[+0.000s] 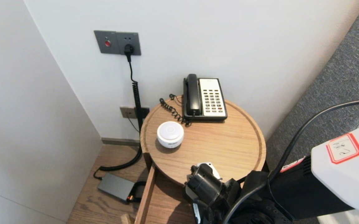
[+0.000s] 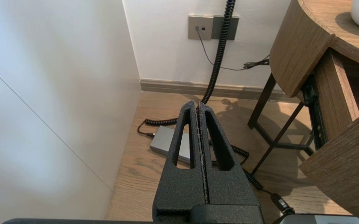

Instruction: Put the remote controls on the table in the drawer one by one

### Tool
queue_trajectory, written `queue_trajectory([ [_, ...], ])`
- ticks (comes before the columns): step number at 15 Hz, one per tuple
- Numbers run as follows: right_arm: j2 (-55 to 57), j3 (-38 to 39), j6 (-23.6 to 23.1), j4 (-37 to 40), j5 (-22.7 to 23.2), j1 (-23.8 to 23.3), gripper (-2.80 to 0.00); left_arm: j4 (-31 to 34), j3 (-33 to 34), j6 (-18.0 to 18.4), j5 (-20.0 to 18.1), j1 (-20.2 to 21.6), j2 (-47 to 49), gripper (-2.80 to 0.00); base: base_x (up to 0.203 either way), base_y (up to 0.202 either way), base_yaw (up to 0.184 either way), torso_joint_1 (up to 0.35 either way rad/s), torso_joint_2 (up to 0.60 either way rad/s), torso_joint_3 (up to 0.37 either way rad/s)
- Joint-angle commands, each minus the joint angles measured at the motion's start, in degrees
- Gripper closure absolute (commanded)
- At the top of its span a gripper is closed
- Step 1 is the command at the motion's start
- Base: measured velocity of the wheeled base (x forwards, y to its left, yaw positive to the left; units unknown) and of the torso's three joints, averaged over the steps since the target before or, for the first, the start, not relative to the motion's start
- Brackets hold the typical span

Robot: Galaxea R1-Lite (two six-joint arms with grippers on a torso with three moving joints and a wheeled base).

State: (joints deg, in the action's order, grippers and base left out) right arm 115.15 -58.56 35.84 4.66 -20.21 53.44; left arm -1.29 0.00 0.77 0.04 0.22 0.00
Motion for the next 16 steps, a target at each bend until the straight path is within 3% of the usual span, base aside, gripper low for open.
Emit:
queue_trajectory([
  [1,0.2,0.0,0.2,0.0,-0.2,-0.1,0.0,-0.1,0.8,0.0,0.0,0.0,0.0,0.0,0.0,0.0,0.0,0.0,0.0,0.0],
  [9,0.6,0.0,0.2,-0.1,-0.9,-0.2,0.0,0.0,0.8,0.0,0.0,0.0,0.0,0.0,0.0,0.0,0.0,0.0,0.0,0.0],
  [10,0.5,0.0,0.2,-0.1,-1.1,-0.1,-2.8,0.0,0.8,0.0,0.0,0.0,-0.1,0.0,0.0,0.0,0.0,0.0,0.0,0.0],
  [16,-1.6,0.8,0.2,0.1,-1.7,-0.2,-2.8,0.0,0.8,0.0,0.0,0.0,0.0,0.0,0.0,0.0,0.0,0.0,0.0,0.0],
])
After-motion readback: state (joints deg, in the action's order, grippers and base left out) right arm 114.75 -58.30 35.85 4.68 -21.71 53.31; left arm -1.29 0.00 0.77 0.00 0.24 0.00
